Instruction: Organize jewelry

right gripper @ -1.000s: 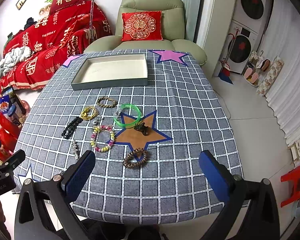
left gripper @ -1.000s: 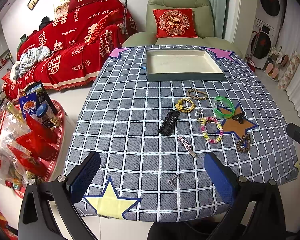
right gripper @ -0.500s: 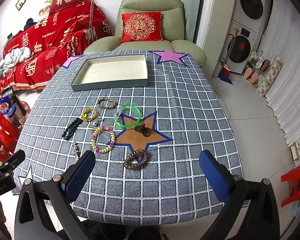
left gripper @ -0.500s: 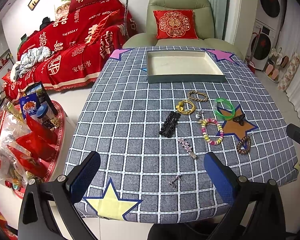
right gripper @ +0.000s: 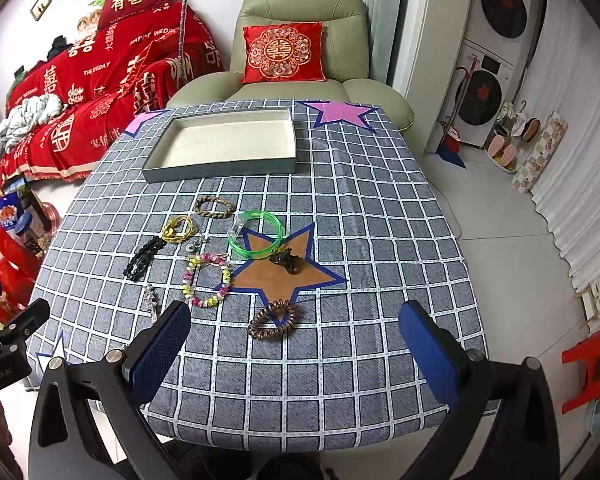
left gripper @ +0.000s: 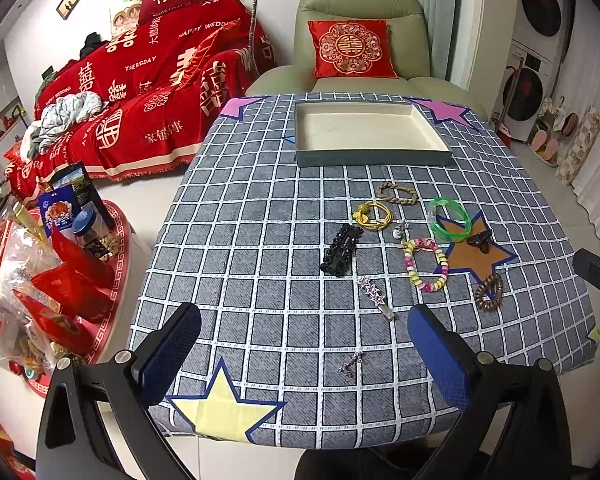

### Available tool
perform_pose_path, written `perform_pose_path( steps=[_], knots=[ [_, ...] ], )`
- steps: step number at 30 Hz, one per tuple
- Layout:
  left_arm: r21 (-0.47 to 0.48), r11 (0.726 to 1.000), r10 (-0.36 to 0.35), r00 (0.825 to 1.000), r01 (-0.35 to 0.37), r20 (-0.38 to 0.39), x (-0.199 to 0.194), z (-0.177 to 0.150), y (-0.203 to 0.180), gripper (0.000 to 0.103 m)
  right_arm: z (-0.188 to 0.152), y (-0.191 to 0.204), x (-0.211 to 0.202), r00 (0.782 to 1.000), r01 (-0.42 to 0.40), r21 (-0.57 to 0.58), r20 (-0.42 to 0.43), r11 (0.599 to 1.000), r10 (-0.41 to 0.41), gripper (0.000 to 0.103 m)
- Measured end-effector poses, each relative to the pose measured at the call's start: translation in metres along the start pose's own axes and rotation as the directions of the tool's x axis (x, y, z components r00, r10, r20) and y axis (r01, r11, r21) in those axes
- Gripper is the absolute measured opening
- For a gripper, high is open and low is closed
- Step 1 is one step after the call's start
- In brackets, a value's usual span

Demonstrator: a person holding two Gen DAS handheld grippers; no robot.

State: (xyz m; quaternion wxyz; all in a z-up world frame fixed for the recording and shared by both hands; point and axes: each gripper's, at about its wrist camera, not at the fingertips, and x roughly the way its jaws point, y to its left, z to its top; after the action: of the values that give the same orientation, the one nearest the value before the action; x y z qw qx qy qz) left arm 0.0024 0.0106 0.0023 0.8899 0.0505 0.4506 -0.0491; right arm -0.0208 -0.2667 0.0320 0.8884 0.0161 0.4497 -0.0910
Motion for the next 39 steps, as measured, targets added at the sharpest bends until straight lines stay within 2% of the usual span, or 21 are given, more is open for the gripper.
perform_pose_path(
  steps=[39],
  knots=[
    [-0.004, 1.000, 0.000, 1.000, 0.000, -0.010, 0.0046, 0.0009, 0.0013, 0.103, 0.0015, 0.0007, 0.0024, 1.000, 0.003, 0.000, -0.002, 1.000, -0.003, 0.103]
  ],
)
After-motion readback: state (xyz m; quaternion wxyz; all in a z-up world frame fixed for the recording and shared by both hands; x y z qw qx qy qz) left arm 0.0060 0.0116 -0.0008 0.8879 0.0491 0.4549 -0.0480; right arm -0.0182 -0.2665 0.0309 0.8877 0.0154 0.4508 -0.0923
